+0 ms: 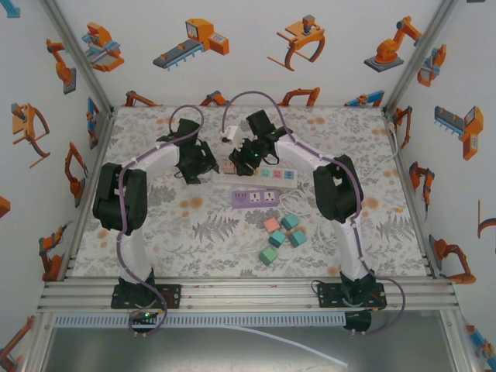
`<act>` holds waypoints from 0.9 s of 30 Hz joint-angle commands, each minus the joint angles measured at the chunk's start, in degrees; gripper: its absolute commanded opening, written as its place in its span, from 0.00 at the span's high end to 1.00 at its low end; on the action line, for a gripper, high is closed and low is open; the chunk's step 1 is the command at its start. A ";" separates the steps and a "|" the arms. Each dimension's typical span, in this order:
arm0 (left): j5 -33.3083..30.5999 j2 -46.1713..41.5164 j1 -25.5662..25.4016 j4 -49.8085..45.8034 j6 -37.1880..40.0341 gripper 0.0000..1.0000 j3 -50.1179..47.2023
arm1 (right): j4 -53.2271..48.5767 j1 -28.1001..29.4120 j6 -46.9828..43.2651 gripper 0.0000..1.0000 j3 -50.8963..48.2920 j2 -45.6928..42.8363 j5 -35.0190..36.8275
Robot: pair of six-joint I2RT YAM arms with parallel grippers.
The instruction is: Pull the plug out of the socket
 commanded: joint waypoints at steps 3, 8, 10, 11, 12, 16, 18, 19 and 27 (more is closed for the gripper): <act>-1.06 1.86 -0.86 -1.12 -0.61 0.36 1.82 | -0.82 0.01 -1.24 0.52 -0.91 0.07 -0.20; -1.74 2.94 -1.19 -1.86 -0.35 0.36 1.59 | -0.82 0.01 -2.12 0.62 -1.87 -0.19 0.22; -1.87 3.30 -1.31 -2.23 -0.26 0.37 1.57 | -0.71 0.01 -2.26 0.66 -1.59 -0.28 0.30; -1.86 3.43 -1.39 -2.35 -0.34 0.36 1.45 | -0.58 0.00 -2.26 0.68 -1.41 -0.37 0.26; -1.92 3.47 -1.53 -2.35 -0.48 0.37 1.30 | -0.42 -0.03 -2.38 0.69 -1.27 -0.45 0.14; -2.31 3.40 -2.05 -2.37 -0.78 0.36 0.86 | 0.06 0.01 -2.78 0.80 -0.88 -1.05 -0.96; -2.43 3.39 -2.19 -2.42 -0.96 0.36 0.72 | 0.15 0.01 -3.10 0.85 -0.60 -1.33 -1.77; -2.60 3.39 -2.27 -2.37 -1.10 0.36 0.61 | 0.11 0.01 -3.37 0.87 -0.60 -1.54 -2.41; -3.84 3.83 -2.54 -2.35 -2.14 0.36 0.23 | 1.32 -0.02 -4.50 1.00 -1.57 -4.29 -9.10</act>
